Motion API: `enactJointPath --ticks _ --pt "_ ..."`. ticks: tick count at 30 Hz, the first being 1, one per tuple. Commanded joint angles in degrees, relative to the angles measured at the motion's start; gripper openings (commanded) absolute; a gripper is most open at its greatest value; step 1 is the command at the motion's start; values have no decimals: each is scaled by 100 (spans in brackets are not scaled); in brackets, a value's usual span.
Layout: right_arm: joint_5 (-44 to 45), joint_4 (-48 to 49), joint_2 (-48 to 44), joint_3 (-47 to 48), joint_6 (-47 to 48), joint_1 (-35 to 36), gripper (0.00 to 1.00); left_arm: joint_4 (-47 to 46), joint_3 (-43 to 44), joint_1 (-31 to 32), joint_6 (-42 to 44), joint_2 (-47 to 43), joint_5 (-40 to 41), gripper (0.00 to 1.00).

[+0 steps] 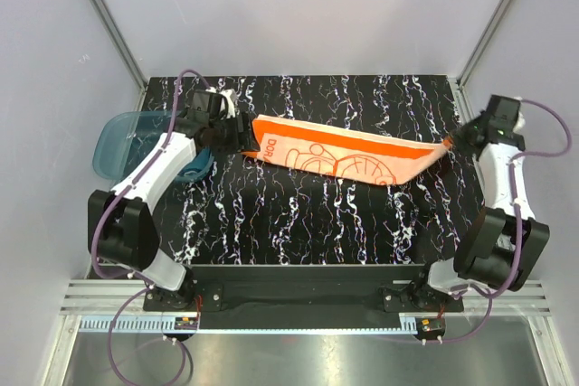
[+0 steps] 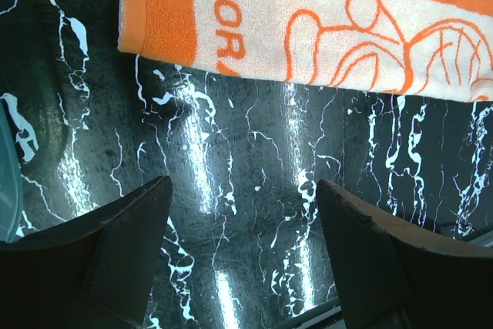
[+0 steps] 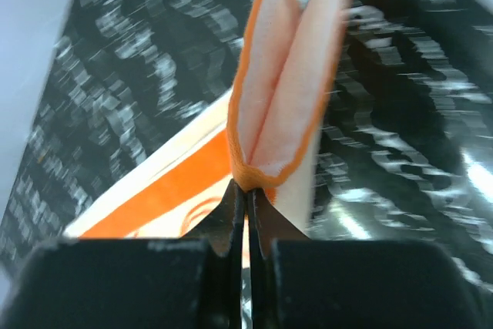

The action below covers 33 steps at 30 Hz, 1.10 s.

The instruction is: Roll the towels

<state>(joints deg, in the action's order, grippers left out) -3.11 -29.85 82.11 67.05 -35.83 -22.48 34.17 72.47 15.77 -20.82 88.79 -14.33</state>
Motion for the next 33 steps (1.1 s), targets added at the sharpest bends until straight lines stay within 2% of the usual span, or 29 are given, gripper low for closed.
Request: enactJointPath --ticks 1,2,8,12,20,25,26,33 --pt "-382 -118 -151 501 -142 734 0 -7 -13 -39 87 -467 -26 81" --pt "-426 -92 -116 624 -169 1206 0 -25 -74 -56 35 -520 -18 82" --pt "-207 -162 568 1881 -486 2860 0 -139 -593 -249 -133 -1065 -123 83" --pt "12 -197 1384 2953 -679 3546 0 -227 -988 -311 -194 -1513 61 84" --pt "276 -443 3045 5016 -943 4576 0 -227 -1690 -373 -72 -2225 561 87" --pt "601 -505 3873 5827 -1048 5078 0 -218 -1868 -382 -54 -2314 738 87" --pt "619 -566 4396 6403 -1144 5313 0 -201 -1859 -390 -63 -2323 756 87" --pt "540 -312 5130 6725 -1286 5745 0 -227 -1894 -478 -124 -2367 704 88"
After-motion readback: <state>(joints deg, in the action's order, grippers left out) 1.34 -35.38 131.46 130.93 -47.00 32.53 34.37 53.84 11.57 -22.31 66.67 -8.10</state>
